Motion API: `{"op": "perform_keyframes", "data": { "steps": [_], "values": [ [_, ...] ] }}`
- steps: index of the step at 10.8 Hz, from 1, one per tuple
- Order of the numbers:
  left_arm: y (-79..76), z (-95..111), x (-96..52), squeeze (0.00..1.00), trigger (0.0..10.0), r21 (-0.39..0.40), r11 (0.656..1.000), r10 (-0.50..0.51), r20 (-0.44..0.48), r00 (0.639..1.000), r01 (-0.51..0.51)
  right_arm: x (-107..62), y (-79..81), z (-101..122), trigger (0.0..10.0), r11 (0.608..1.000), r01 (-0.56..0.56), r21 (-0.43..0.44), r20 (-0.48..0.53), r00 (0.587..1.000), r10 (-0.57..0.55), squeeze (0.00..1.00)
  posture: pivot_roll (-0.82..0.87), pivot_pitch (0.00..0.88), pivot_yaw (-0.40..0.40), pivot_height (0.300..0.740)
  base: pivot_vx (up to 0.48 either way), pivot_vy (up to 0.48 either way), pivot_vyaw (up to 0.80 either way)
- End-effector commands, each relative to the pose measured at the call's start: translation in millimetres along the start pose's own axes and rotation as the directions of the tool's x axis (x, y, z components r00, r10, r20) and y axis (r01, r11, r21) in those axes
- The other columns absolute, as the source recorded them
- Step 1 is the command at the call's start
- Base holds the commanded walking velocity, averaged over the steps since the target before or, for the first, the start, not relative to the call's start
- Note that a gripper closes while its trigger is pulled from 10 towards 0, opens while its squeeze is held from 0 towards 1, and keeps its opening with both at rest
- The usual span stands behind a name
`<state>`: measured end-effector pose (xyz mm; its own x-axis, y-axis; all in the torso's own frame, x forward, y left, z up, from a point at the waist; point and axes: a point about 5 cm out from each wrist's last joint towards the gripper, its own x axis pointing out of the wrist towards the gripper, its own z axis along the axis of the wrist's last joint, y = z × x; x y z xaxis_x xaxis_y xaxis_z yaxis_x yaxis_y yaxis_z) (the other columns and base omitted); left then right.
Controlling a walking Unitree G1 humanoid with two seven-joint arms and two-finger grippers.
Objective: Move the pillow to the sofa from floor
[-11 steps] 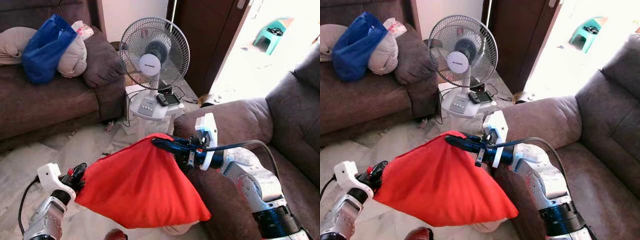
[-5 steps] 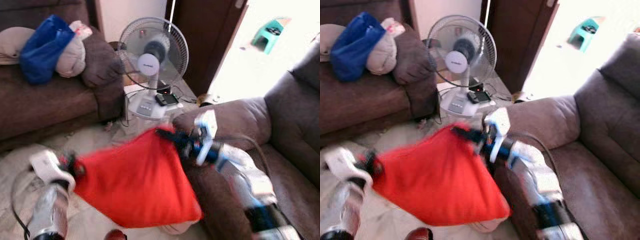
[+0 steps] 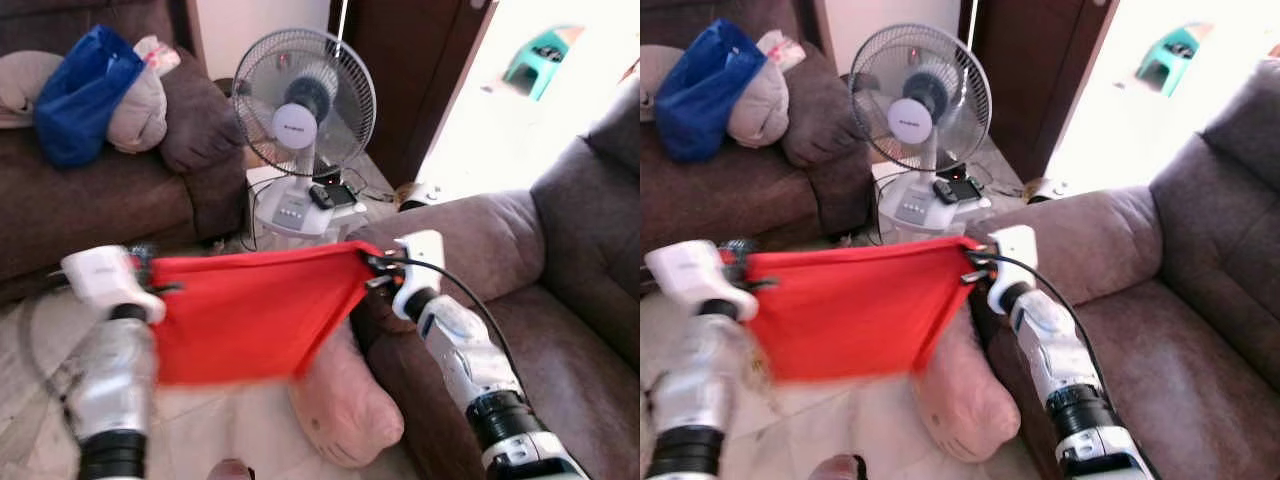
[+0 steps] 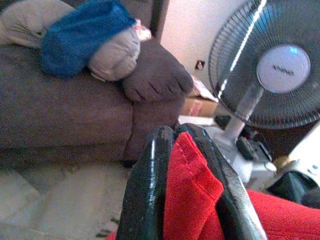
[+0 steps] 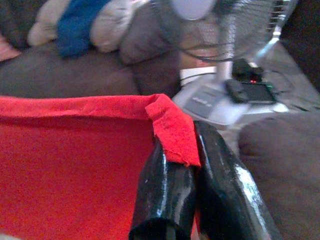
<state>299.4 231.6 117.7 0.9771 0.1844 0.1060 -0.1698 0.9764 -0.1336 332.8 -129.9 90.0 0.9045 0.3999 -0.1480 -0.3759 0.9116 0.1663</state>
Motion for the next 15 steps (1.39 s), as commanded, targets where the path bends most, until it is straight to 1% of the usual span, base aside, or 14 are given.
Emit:
{"op": "perform_keyframes", "data": {
  "steps": [1, 2, 4, 5, 8, 9, 11, 12, 15],
  "values": [
    [3.6, 9, -2.2, 0.0, 10.0, 0.03, 0.999, 0.033, 0.061, 0.998, -0.035, -7.8, -28.7, 16, 10.0, 0.99, 0.143, 0.02, 0.099, 0.985, -0.144, 0.0, 0.15, 0.052, -0.093, 0.74, 0.0, 0.0, 0.0],
    [-12.8, -4, -8.1, 0.0, 10.0, 0.014, 1.0, 0.013, 0.021, 1.0, -0.013, -5.8, -26.8, 4, 10.0, 0.988, 0.151, 0.011, 0.088, 0.984, -0.152, 0.0, 0.15, 0.052, -0.092, 0.74, 0.0, 0.0, 0.0],
    [-28.5, -19, -15.4, 0.0, 10.0, 0.048, 0.999, 0.002, -0.012, 1.0, -0.001, -7.2, -30.2, -9, 10.0, 0.975, 0.222, 0.008, 0.07, 0.973, -0.222, 0.0, 0.15, 0.049, -0.091, 0.74, 0.0, 0.0, 0.0],
    [-31.5, -23, -17.3, 0.0, 10.0, 0.072, 0.997, -0.009, -0.019, 1.0, 0.011, -7.2, -29.1, -10, 10.0, 0.975, 0.221, 0.022, 0.08, 0.972, -0.222, 0.0, 0.14, 0.044, -0.088, 0.74, 0.0, 0.0, 0.0],
    [-29.7, -26, -19.4, 0.0, 10.0, 0.089, 0.996, 0.011, -0.026, 1.0, -0.008, -6.2, -28.0, -13, 10.0, 0.973, 0.227, 0.025, 0.097, 0.969, -0.229, 0.0, 0.14, 0.031, -0.088, 0.74, 0.0, 0.0, 0.0],
    [-29.6, -28, -20.8, 0.0, 10.0, 0.079, 0.997, 0.02, -0.032, 0.999, -0.018, -6.4, -27.9, -15, 10.0, 0.972, 0.233, 0.024, 0.1, 0.967, -0.234, 0.0, 0.14, 0.023, -0.09, 0.74, 0.0, 0.0, 0.0],
    [-28.8, -29, -21.9, 0.0, 10.0, 0.084, 0.996, 0.024, -0.036, 0.999, -0.021, -7.3, -29.6, -17, 10.0, 0.966, 0.253, 0.051, 0.109, 0.96, -0.257, 0.0, 0.14, 0.015, -0.089, 0.74, 0.0, 0.302, 0.0],
    [-28.5, -30, -22.1, 0.0, 10.0, 0.086, 0.996, 0.024, -0.039, 0.999, -0.02, -6.4, -29.1, -16, 10.0, 0.968, 0.248, 0.046, 0.112, 0.961, -0.251, 0.0, 0.14, 0.015, -0.089, 0.74, 0.0, 0.311, -0.79],
    [-27.3, -30, -22.1, 0.0, 10.0, 0.089, 0.996, 0.031, -0.039, 0.999, -0.027, -6.7, -30.0, -15, 10.0, 0.968, 0.249, 0.04, 0.131, 0.959, -0.252, 0.0, 0.14, 0.037, -0.096, 0.74, 0.0, 0.31, 0.0]
  ]
}}
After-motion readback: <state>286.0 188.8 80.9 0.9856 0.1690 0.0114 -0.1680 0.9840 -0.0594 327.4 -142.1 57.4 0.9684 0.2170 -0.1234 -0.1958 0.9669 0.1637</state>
